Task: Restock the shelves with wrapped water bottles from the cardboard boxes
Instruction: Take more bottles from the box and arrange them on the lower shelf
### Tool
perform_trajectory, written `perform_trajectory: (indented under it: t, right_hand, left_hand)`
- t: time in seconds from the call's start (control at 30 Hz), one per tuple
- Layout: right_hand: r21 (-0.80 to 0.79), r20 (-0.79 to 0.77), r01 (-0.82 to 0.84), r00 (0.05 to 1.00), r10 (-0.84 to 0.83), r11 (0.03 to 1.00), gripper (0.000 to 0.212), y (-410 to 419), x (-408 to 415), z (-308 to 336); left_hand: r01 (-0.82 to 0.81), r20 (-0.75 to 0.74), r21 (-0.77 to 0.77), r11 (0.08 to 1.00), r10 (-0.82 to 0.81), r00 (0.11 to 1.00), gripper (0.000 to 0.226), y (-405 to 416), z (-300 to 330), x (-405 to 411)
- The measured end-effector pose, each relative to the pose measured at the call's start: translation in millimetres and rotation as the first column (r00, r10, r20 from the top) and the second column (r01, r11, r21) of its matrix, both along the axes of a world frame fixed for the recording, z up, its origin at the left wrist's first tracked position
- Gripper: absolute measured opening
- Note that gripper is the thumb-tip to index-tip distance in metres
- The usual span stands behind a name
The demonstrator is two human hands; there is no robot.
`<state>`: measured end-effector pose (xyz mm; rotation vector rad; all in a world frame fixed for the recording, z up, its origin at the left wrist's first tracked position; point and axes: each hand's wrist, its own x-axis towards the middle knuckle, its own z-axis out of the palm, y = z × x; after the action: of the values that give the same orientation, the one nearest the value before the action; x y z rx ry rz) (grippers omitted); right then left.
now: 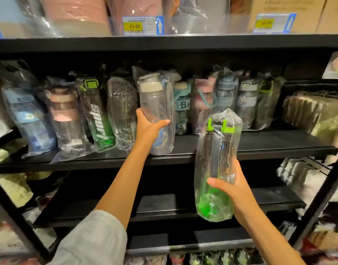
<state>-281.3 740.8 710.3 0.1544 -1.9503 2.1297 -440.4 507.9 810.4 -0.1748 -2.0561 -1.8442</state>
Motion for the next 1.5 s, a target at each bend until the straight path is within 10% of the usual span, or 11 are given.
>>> perform_trajectory:
  t: [0.57, 0.97, 1.5]
  right_hand:
    - [0.013, -0.017, -0.101, 0.995, 0.101, 0.995, 0.092, 12.5, -46.0, -4.6]
    - [0.004, -0.081, -0.132, 0.988, 0.132, 0.991, 0.093, 1.1, -65.1, 18.3]
    - [-0.056, -0.178, -0.006, 0.984, -0.004, 0.998, 0.109, -24.4, -117.7, 74.0]
  left_hand:
    - [-0.153, 0.06, -0.103, 0.983, 0.159, 0.985, 0.062, 14.0, -8.7, -59.5]
    - [-0.166, -0.026, -0.19, 0.968, 0.164, 0.986, 0.126, 6.9, -8.9, -36.2]
    - [-0.324, -0.277, -0.517, 0.792, 0.203, 0.939, 0.08, -14.4, -41.9, 17.0]
